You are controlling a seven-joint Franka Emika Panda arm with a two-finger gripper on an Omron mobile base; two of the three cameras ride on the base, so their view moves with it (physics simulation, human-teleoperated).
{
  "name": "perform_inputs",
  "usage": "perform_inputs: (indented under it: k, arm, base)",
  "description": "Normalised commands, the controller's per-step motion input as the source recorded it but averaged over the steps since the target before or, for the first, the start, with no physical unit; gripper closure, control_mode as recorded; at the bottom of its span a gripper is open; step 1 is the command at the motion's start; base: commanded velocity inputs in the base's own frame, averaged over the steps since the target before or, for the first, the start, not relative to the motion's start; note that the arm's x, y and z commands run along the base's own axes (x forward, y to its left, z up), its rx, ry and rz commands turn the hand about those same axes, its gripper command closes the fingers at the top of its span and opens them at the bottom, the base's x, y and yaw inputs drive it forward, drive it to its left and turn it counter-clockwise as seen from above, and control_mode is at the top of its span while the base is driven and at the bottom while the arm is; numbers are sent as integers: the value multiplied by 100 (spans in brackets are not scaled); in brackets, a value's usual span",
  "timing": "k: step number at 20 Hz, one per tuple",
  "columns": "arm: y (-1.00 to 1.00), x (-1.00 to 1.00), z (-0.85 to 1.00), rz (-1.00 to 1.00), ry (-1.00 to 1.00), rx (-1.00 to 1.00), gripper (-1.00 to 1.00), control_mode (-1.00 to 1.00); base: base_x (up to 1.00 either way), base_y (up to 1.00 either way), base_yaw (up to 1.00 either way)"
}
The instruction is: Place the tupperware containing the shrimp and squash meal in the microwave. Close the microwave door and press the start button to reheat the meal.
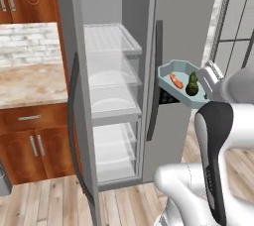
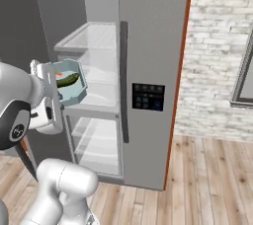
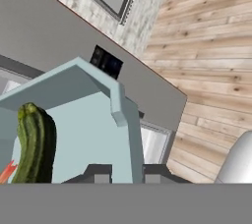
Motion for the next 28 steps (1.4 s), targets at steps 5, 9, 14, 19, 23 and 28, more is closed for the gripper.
perform_inputs:
  k: [5, 9, 14, 19, 23, 28]
  arm:
    - [0, 0, 0, 0, 0, 0, 100, 100]
    - [0, 0, 0, 0, 0, 0, 100, 100]
    - [0, 0, 0, 0, 0, 0, 100, 100]
    - [0, 0, 0, 0, 0, 0, 100, 100]
    - [0, 0, 0, 0, 0, 0, 100, 100]
    - [0, 0, 0, 0, 0, 0, 100, 100]
  base:
    - [-26, -64, -7]
    - [-1, -86, -14]
    - [0, -74, 0]
    - [0, -89, 31]
    - [-1, -99, 51]
    - [-21, -100, 47]
